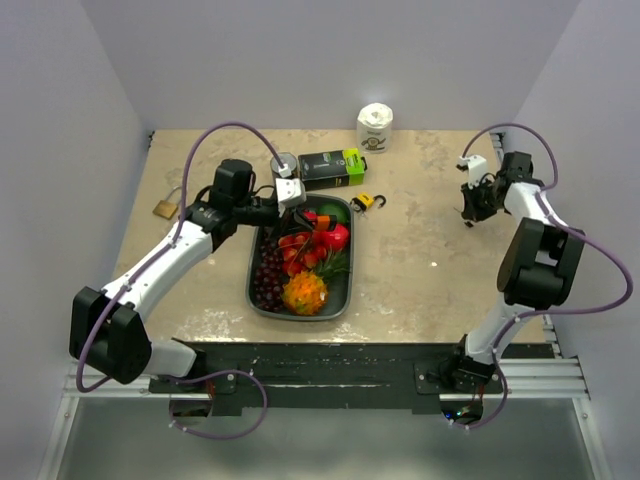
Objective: Lock with the key
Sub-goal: Place the key at the center of the board.
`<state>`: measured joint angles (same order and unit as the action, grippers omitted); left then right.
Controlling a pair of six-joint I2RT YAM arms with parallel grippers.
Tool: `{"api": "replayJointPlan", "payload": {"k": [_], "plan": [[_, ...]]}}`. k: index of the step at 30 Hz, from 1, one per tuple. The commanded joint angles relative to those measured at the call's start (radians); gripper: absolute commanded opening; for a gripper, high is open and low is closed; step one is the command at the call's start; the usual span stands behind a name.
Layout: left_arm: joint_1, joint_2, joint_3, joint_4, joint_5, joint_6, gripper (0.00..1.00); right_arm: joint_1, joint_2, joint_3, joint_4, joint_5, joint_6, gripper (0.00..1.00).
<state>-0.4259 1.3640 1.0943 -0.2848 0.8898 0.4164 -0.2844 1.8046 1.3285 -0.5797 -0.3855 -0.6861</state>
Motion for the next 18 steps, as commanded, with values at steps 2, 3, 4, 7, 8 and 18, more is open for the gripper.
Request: {"api": "replayJointPlan", "payload": {"k": [2,3,4,7,8,18], "plan": [[0.003,0.000,0.007,0.110,0.024,-0.054,0.00,-0.004,0.070,0.110,0.096,0.095,0.014,0.00],[0.003,0.000,0.001,0.111,0.024,-0.057,0.00,-0.004,0.096,0.127,0.096,0.102,0.007,0.00],[0.001,0.000,-0.002,0.114,0.020,-0.059,0.00,-0.004,0.105,0.136,0.098,0.109,0.003,0.00],[0.001,-0.002,-0.011,0.118,0.018,-0.065,0.00,-0.004,0.140,0.152,0.103,0.143,-0.010,0.00],[0.001,-0.002,-0.013,0.122,0.018,-0.068,0.00,-0.004,0.145,0.150,0.106,0.157,-0.024,0.00],[-0.043,0.015,-0.019,0.111,-0.011,-0.067,0.00,-0.009,0.161,0.175,0.104,0.154,-0.010,0.35]]}}
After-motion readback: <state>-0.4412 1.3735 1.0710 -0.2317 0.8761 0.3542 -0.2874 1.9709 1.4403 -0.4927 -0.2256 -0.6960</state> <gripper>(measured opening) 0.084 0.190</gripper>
